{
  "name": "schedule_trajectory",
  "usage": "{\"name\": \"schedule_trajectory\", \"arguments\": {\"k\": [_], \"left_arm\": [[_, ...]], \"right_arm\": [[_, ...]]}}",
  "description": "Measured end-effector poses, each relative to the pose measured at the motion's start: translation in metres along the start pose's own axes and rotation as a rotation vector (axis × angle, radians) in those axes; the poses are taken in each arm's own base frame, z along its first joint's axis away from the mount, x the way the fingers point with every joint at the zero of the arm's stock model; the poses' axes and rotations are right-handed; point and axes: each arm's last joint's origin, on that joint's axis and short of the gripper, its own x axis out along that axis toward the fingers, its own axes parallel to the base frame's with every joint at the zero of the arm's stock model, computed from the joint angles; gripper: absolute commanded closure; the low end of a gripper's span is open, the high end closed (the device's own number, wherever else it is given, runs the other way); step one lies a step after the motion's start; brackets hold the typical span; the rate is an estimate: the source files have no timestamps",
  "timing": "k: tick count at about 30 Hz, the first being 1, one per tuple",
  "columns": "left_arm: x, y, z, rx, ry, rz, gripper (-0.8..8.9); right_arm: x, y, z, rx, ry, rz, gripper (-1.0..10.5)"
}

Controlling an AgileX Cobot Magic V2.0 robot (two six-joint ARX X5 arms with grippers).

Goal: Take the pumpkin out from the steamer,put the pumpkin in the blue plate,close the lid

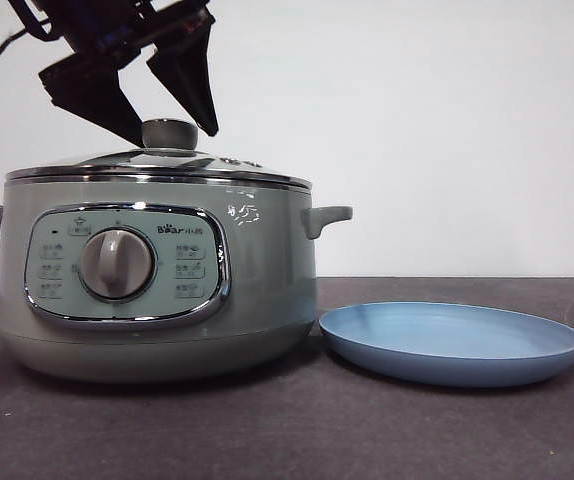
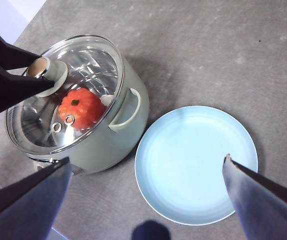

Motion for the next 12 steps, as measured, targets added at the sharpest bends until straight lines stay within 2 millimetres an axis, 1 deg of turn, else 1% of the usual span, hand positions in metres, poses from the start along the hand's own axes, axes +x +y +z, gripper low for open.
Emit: {"name": "schedule_trajectory", "arguments": {"k": [3, 4, 8, 10, 12], "left_arm": [[0.0003, -0.0004, 0.0000, 0.003, 0.000, -0.001, 4.12], [0.0003, -0.0004, 0.0000, 0.006, 0.000, -0.001, 4.38], [0.0003, -0.0002, 0.0000, 0.018, 0.000, 0.008, 7.23], [0.0003, 0.0000, -0.0002, 0.028, 0.002, 0.014, 8.16], [0.0003, 0.0000, -0.0003, 0.041, 0.003, 0.014, 8.27]], "right_arm": [[0.0001, -0.0001, 0.0000, 0.000, 0.000, 0.000, 4.4], [0.0001, -0.0001, 0.0000, 0.000, 0.000, 0.000, 4.4], [0.0001, -0.0001, 0.0000, 0.000, 0.000, 0.000, 4.4], [0.0001, -0.0001, 0.0000, 0.000, 0.000, 0.000, 4.4], [0.0001, -0.0001, 0.0000, 0.000, 0.000, 0.000, 4.4]]}}
